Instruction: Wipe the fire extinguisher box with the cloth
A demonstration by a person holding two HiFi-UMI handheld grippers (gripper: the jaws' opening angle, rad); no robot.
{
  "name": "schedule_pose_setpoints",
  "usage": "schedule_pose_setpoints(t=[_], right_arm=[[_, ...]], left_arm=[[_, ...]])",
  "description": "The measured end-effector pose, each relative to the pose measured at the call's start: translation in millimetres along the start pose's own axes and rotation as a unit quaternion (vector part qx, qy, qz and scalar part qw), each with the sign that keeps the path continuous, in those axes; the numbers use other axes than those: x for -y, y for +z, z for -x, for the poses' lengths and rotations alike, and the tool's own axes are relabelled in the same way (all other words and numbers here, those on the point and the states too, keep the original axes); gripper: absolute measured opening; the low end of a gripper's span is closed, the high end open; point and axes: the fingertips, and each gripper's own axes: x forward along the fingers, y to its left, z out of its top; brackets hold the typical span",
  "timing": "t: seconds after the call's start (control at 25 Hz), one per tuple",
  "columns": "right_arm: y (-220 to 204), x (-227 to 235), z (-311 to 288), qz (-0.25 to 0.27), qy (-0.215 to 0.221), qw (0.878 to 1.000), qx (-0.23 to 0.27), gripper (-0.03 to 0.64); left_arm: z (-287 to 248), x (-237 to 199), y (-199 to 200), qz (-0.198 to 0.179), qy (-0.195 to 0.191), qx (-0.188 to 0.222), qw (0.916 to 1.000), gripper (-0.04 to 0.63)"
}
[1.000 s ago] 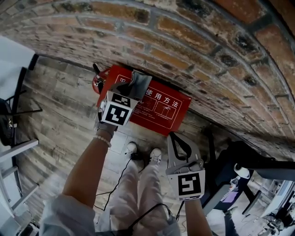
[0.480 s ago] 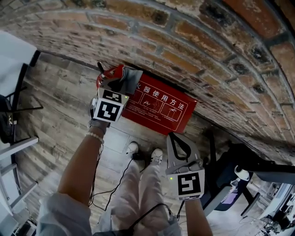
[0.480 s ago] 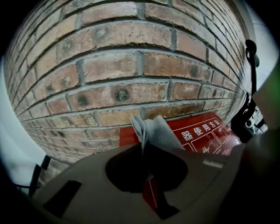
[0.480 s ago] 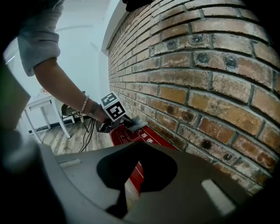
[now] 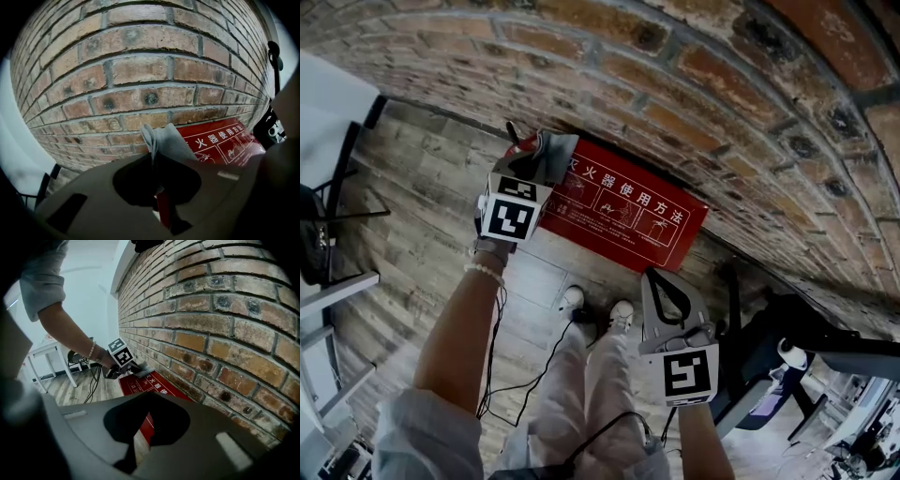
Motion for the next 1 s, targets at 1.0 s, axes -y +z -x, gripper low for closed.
schedule_pose_setpoints(t=[1.0], right_arm=[[-5.6, 16.0, 33.5, -0.003, -0.014, 1.000, 0.004, 0.008]], left_arm=[[73.5, 40.6, 35.3, -0.022, -0.013, 0.078, 0.9966, 0.009]])
